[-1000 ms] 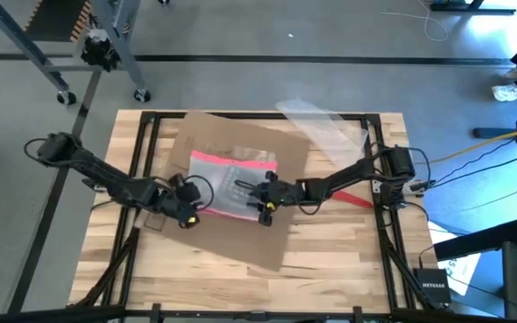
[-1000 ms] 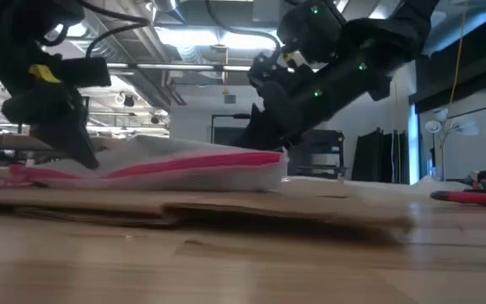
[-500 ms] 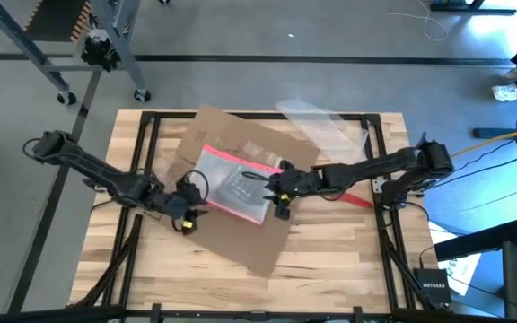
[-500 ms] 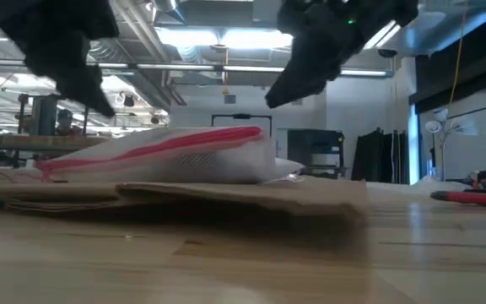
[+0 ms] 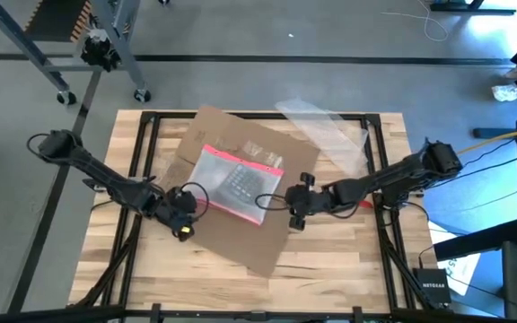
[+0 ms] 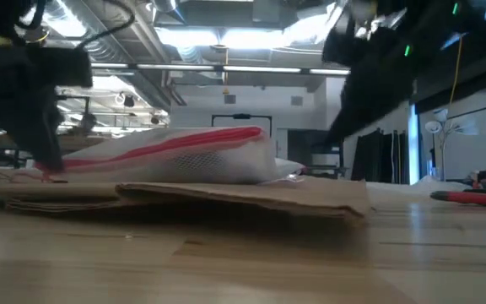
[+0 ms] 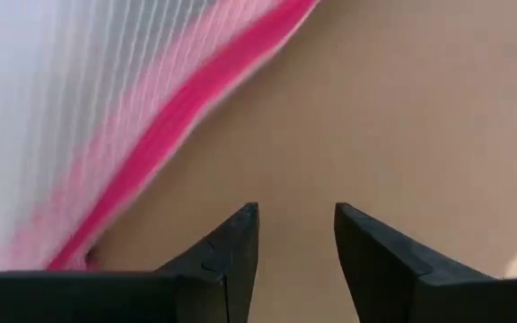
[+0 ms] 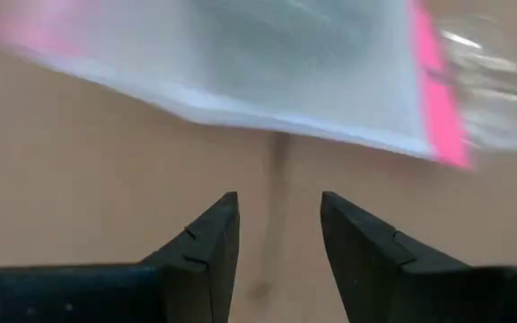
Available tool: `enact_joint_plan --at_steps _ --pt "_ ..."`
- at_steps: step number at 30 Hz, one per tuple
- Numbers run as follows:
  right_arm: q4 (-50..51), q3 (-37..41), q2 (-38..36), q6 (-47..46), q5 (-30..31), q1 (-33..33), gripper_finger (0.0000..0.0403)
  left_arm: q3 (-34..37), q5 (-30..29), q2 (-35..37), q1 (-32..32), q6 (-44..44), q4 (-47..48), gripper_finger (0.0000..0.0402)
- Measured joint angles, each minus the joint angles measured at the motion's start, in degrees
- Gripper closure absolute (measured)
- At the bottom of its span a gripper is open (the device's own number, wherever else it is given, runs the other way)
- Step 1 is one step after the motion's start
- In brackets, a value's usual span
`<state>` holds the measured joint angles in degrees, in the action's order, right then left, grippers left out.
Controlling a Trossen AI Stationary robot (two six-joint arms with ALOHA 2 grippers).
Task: Unpack boxes
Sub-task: Close the white pouch, then return to Home Position
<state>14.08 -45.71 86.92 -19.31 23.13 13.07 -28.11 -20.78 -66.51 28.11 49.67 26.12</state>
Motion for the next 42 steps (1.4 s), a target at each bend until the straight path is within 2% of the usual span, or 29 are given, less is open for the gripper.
enact_joint_plan --at_steps 3,6,9,15,19,22,25,28,31,34,36,39,42 --pt "-3.3 3.0 2.2 -0.3 2.3 -1.7 0.0254 1.5 0.4 -2.4 1.2 3.4 -5.8 0.0264" --pt "-7.1 4.9 4.8 1.3 -1.3 -3.7 0.0254 2.0 1.1 -5.4 3.0 3.9 -11.3 0.0264" --pt "-10.4 5.9 6.8 5.8 -3.7 -5.8 0.0254 2.0 1.1 -8.3 4.8 5.7 -16.8 0.0263" --pt "-13.4 6.1 8.1 17.0 -4.9 -11.8 0.0254 1.6 0.5 -17.4 6.3 6.7 -32.1 0.0263" --pt "-13.1 5.8 6.9 20.0 -5.4 -15.0 0.0254 -1.7 1.5 -19.7 6.2 3.6 -30.7 0.0263" --pt "-8.4 4.1 2.5 20.1 -7.3 -14.9 0.0254 -5.9 3.0 -15.9 6.5 1.4 -21.7 0.0263" --pt "-2.9 1.7 -3.6 19.3 -11.2 -13.6 0.0254 -11.2 2.1 -10.1 6.5 -1.5 -12.7 0.0263" --pt "-0.5 0.0 -9.5 18.3 -14.7 -12.5 0.0254 -15.3 -3.7 -4.7 5.6 -8.0 -3.7 0.0263" --pt "-2.3 -0.2 -14.6 18.2 -16.8 -12.8 0.0254 -17.2 -13.2 1.2 3.6 -19.2 -2.8 0.0264" --pt "-4.6 0.4 -18.0 18.9 -19.2 -14.3 0.0254 -17.1 -16.5 5.2 -1.4 -30.2 -2.8 0.0273" --pt "-6.9 1.2 -19.8 19.2 -22.6 -16.4 0.0254 -16.4 -15.4 7.0 -6.7 -35.4 -3.5 0.0288" --pt "-12.2 2.8 -20.4 18.4 -28.1 -20.0 0.0255 -12.6 -6.2 10.1 -15.3 -41.2 -6.9 0.0321" --pt "-14.3 4.6 -20.9 16.9 -32.3 -22.9 0.0268 -6.8 1.0 14.2 -22.5 -42.7 -12.3 0.0359"
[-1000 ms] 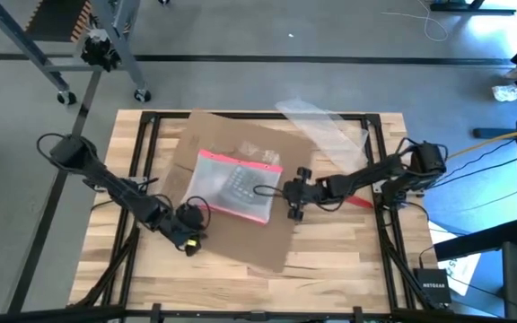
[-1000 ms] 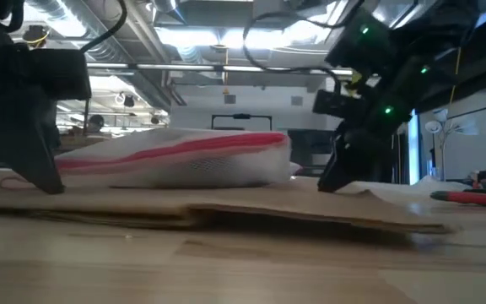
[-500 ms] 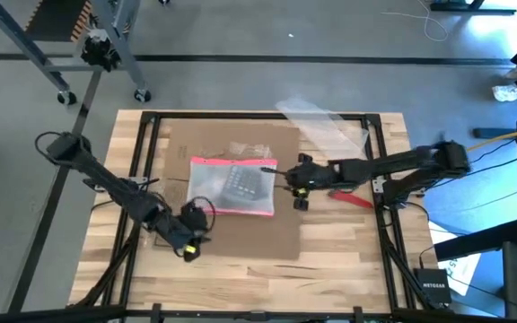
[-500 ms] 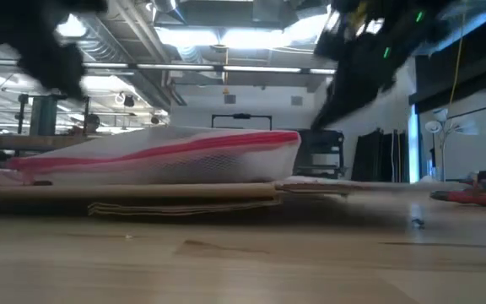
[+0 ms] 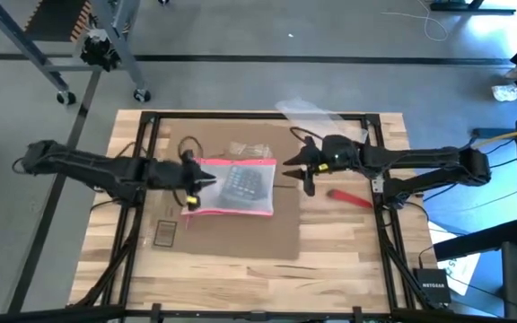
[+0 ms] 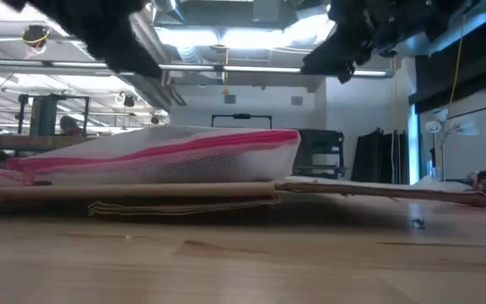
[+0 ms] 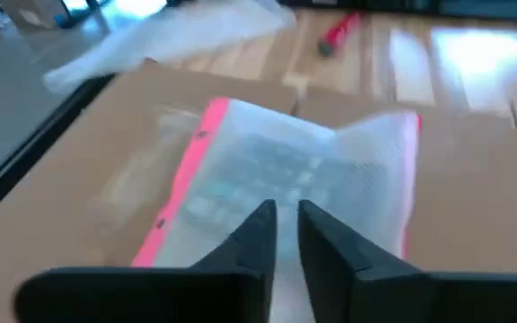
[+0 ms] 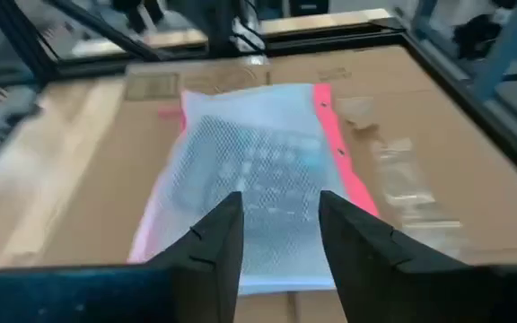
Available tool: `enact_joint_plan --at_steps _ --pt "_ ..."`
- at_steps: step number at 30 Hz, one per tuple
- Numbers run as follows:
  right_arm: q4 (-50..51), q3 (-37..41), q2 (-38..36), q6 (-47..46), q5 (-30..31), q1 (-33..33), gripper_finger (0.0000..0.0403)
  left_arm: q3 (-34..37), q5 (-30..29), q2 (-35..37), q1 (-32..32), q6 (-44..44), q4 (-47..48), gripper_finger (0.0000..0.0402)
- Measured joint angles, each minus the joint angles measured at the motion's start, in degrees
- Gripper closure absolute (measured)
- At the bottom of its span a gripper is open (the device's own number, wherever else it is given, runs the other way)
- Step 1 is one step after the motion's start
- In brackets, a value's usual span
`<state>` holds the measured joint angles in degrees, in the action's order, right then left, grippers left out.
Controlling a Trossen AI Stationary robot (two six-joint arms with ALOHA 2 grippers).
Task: Unpack boxes
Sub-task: Return to Home Position
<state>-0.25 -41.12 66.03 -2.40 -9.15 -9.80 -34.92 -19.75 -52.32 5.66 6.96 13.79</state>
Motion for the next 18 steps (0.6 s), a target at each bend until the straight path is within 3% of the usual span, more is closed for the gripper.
enact_joint_plan --at_steps 4,10,18 --pt "-3.0 3.8 -1.7 -1.7 -2.5 -2.3 0.0310 9.1 4.1 8.0 -4.9 -0.9 -8.8 0.0395" --pt "-9.1 11.3 -9.1 -3.7 0.6 -3.0 0.0395 17.7 5.2 19.9 -5.6 0.3 -15.1 0.0399" --pt "-13.2 22.9 -24.5 -5.8 5.8 -3.0 0.0382 23.8 5.2 29.9 -5.2 -0.8 -19.1 0.0399"
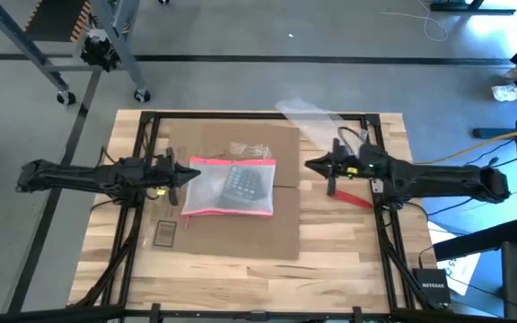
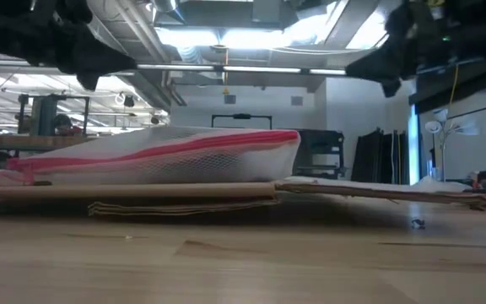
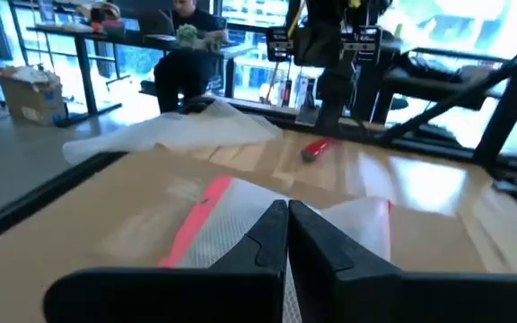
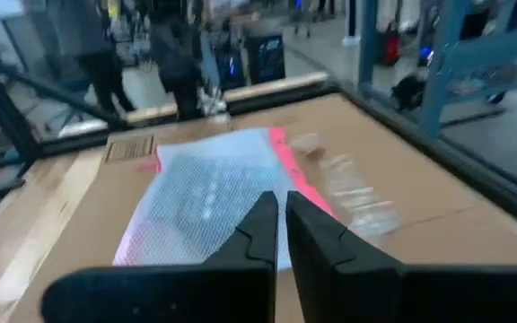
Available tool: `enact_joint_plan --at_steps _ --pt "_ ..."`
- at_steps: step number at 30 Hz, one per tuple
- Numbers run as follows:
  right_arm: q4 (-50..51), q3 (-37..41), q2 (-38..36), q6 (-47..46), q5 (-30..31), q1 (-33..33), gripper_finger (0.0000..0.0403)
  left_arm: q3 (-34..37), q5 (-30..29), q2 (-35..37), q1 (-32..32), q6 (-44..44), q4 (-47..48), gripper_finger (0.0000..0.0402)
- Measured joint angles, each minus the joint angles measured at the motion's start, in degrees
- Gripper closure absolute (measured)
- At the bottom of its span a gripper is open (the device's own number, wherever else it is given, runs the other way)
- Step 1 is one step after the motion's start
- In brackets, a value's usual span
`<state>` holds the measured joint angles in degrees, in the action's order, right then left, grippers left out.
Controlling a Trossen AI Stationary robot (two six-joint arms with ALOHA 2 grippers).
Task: Unpack boxes
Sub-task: Return to Home Position
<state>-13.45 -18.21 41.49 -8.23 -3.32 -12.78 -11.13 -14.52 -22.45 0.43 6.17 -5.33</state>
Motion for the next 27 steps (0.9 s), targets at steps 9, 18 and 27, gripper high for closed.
enact_joint_plan --at_steps 9,18,27 --pt "2.1 3.4 -8.4 -2.6 0.9 0.0 0.0382 0.5 -0.3 2.2 0.0 5.3 1.7 0.0398" --pt "-10.0 10.3 -11.1 -1.2 -2.0 0.0 0.0381 7.8 -0.1 5.2 0.0 1.4 -8.3 0.0398" --pt "2.6 13.3 -24.3 -0.8 -1.8 0.0 0.0381 9.0 0.0 10.2 0.0 2.0 -7.4 0.0398"
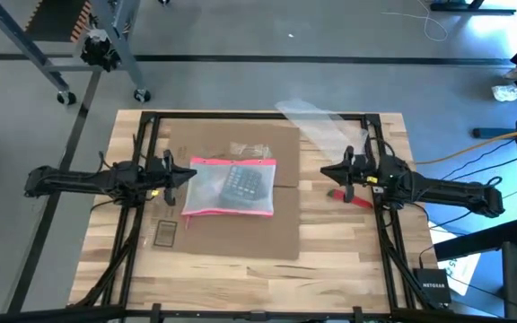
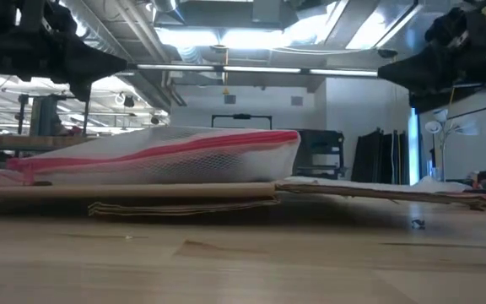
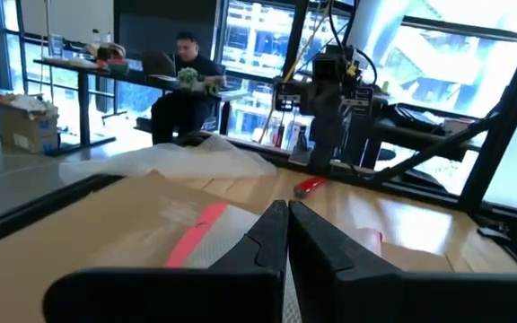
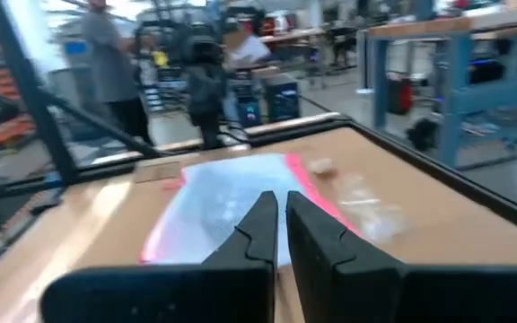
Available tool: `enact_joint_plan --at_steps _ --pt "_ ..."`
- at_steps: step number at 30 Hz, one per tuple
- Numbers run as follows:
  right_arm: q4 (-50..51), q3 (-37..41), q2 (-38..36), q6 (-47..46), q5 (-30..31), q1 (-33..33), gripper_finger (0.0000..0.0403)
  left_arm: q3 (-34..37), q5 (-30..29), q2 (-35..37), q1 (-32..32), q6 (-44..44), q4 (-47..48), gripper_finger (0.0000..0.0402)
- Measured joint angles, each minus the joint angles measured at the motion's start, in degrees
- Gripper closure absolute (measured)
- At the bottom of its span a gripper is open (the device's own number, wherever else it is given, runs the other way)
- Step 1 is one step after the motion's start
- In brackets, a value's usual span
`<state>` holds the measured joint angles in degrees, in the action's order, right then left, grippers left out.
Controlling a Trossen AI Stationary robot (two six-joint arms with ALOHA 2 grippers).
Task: Unpack boxes
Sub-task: Return to Home Position
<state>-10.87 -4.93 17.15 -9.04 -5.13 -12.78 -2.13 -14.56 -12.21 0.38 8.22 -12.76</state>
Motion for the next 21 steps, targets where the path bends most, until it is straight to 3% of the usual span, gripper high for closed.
enact_joint_plan --at_steps 11,17,21 --pt "15.1 0.0 -17.0 -0.9 4.6 0.0 0.0381 1.6 0.5 7.0 0.0 0.9 6.7 0.0398" --pt "9.9 3.4 -17.1 -2.1 4.7 0.0 0.0381 1.6 1.2 12.1 0.0 -0.3 9.6 0.0398" --pt "10.2 4.5 -16.2 -2.9 5.2 0.0 0.0382 1.6 1.2 11.9 0.0 -0.9 10.2 0.0398"
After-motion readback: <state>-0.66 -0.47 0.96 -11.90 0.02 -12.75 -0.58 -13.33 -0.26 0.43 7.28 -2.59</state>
